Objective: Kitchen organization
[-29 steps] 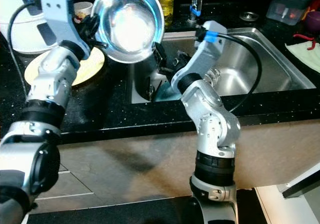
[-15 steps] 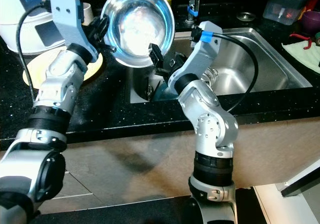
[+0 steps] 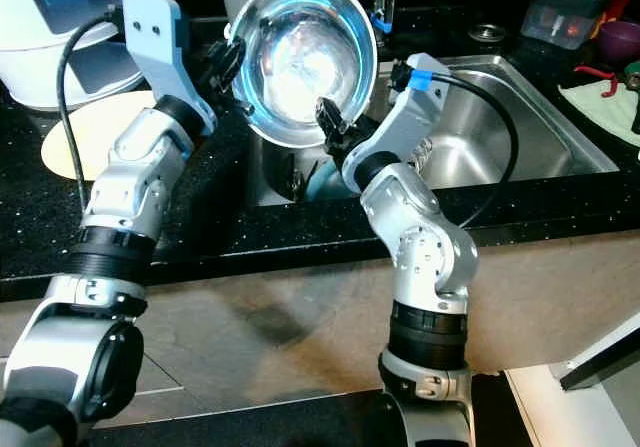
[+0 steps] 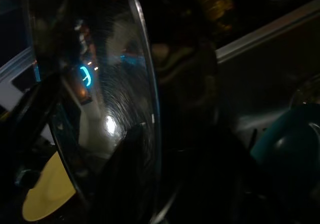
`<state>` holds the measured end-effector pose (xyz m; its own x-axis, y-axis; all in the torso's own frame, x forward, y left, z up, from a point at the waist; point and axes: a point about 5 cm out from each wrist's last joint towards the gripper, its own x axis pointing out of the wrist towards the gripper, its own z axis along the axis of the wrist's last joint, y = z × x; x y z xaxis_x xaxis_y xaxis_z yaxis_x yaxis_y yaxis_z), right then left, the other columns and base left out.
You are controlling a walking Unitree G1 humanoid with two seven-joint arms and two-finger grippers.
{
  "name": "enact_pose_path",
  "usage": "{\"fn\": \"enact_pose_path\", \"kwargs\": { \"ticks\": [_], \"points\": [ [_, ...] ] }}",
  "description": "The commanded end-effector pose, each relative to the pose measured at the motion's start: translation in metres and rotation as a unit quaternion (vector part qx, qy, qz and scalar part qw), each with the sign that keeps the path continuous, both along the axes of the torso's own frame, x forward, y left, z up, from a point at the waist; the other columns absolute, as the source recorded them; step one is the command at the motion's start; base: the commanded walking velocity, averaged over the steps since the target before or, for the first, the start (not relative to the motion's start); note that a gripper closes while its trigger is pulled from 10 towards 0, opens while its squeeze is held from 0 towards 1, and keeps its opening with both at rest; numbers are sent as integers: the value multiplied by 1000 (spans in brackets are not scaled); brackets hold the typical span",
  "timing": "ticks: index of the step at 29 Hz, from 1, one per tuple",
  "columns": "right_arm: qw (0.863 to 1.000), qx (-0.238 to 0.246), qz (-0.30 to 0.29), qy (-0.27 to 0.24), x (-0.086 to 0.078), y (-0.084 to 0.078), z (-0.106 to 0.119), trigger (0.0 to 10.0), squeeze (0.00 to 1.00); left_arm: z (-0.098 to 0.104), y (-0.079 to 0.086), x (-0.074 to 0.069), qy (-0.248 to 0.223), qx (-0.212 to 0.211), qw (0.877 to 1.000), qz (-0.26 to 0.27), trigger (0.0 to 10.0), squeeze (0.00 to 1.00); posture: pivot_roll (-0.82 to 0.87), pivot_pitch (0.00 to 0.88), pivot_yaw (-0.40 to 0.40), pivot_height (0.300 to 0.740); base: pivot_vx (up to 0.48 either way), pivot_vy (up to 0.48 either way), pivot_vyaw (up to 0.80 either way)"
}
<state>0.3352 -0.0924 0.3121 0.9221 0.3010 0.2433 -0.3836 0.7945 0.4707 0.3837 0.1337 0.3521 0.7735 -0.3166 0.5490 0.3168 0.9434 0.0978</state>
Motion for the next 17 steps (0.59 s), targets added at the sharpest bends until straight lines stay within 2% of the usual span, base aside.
{"fn": "enact_pose_path", "kwargs": {
  "ticks": [1,17],
  "points": [
    [1000,7,-1,4,0,0,-3,0,0,2,2,-3,-9,1,1000,1,0,0,-48,187,9,740,0,0,0],
    [998,41,-35,12,8,-10,-6,0,0,6,-3,-7,-22,18,1000,-4,0,0,-31,180,17,740,0,0,0]
  ]
}}
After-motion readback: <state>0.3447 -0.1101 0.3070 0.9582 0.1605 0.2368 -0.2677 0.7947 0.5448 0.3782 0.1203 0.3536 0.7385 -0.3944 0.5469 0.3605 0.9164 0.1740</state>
